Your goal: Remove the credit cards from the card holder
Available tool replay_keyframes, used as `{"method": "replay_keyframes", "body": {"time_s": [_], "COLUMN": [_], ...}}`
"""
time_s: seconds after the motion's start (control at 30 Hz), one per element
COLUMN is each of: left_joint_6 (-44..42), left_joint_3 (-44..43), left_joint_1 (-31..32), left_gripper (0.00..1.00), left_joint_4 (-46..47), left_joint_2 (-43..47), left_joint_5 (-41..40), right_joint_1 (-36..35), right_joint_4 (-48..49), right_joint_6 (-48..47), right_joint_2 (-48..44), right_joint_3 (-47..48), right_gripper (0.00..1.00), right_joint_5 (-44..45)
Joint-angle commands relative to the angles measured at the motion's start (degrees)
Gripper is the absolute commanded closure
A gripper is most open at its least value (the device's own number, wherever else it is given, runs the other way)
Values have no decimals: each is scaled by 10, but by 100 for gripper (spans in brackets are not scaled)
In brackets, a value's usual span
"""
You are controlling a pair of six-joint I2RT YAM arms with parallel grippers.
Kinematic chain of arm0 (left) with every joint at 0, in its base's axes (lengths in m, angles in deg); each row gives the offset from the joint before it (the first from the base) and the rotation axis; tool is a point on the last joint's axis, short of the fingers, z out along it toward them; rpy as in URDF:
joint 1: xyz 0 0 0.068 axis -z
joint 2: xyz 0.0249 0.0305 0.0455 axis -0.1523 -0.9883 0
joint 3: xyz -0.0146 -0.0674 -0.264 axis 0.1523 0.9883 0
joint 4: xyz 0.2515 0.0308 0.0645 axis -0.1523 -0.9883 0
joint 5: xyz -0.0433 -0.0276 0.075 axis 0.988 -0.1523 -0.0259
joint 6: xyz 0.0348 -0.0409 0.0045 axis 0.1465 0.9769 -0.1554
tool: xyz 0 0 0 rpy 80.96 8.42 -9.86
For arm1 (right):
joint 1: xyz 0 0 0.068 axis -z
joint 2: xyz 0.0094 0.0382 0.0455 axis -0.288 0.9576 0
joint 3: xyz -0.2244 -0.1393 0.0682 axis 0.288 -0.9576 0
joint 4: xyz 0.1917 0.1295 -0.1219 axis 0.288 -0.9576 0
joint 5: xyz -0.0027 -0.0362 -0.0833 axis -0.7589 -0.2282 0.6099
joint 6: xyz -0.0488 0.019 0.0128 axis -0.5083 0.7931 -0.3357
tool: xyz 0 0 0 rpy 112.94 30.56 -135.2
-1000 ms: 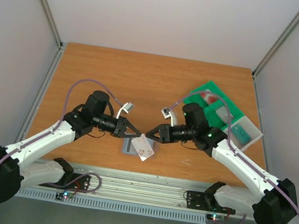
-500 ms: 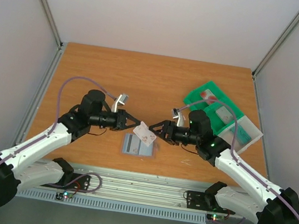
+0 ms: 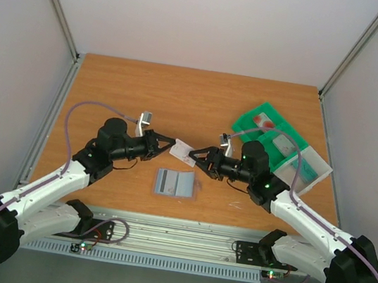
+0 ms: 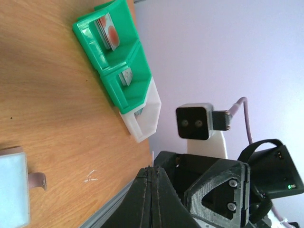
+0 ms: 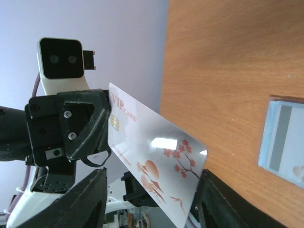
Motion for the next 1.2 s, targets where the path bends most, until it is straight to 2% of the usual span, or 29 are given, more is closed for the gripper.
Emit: {"method": "replay_keyframes", "body": {"time_s": [0.0,0.27,0.5,0.67,0.8,0.9,0.97,1.17], "left_joint_6": [18,19,15,10,1,-8,-17,-62], "left_joint_3": [1,6,12,9,9,10,9,-19], "left_joint_1": [1,1,1,1,1,1,1,1], "left_gripper": [100,100,100,100,99,90,79,36], "left_joint_4": [61,66,62,55,46,30,14,-73], "left_joint_2": [8,3,6,8,13,22,28,35], "left_joint_5": [-26,-26,-35,-36,-40,-49,-55,-68], "right_joint_1": [2,2,2,2,2,2,2,13], "right_joint_4": [83,152,161,173,181,200,203,108], "right_joint_6": [38,59,57,57,52,55,53,0], "right_joint_2": [11,23,18,13,14,25,29,10], "right_joint_3": [-19,-50,-57,-61,-60,-60,-60,-39], "right_gripper": [54,81,87,98,99,99,99,99], "right_joint_5": [-7,-9,-8,-6,-6,-15,-16,3]}}
